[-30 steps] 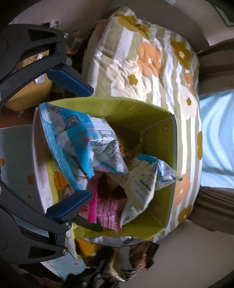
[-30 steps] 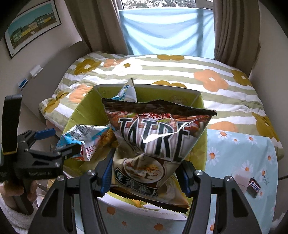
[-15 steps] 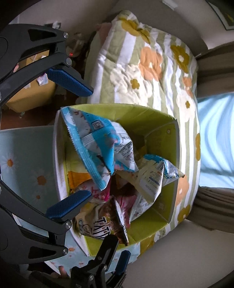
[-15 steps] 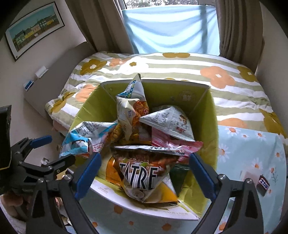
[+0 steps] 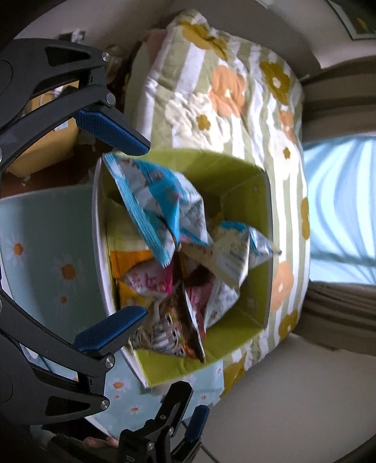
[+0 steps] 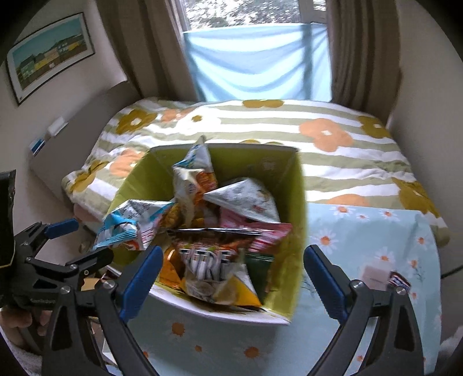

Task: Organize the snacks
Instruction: 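Carry both bags over the box and open both tools to drop them, then move both tools back toward the pink pastry packet and chocolate bar, then grasp the pink pastry packet with left tool while right tool grasps chocolate bar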

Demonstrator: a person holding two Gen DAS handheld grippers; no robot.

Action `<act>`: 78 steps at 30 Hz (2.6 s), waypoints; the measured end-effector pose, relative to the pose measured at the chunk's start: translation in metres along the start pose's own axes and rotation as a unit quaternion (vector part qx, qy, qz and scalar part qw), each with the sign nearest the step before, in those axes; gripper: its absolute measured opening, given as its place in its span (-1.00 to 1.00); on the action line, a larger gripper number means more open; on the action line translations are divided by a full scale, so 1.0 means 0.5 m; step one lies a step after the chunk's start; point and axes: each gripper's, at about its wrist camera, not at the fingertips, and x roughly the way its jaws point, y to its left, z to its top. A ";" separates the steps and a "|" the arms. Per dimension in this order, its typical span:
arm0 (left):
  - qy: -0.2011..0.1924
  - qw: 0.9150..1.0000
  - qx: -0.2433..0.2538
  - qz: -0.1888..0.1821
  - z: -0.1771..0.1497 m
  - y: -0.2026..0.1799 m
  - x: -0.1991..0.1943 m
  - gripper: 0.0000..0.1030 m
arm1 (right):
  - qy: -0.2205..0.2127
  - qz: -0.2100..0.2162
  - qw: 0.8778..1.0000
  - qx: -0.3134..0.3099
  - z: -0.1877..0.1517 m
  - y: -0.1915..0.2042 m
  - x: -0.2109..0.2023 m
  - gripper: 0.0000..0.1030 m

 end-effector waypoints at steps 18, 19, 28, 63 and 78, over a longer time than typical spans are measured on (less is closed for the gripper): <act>-0.044 0.996 0.068 -0.034 0.066 -0.317 -0.023 0.99 | -0.042 -0.077 0.996 0.013 -0.036 -0.331 -0.174 0.88; -0.044 0.996 0.070 -0.039 0.067 -0.344 -0.018 0.99 | -0.040 -0.080 0.996 0.005 -0.039 -0.349 -0.177 0.88; 0.018 0.995 0.075 -0.059 0.056 -0.569 0.094 0.99 | 0.026 -0.068 0.995 -0.065 -0.074 -0.535 -0.114 0.88; 0.163 0.978 0.124 -0.041 -0.005 -0.767 0.482 0.21 | 0.117 0.018 0.970 -0.214 -0.188 -0.621 0.146 0.86; 0.153 0.983 0.090 -0.040 -0.003 -0.722 0.454 0.17 | 0.148 0.033 0.953 -0.261 -0.187 -0.603 0.203 0.14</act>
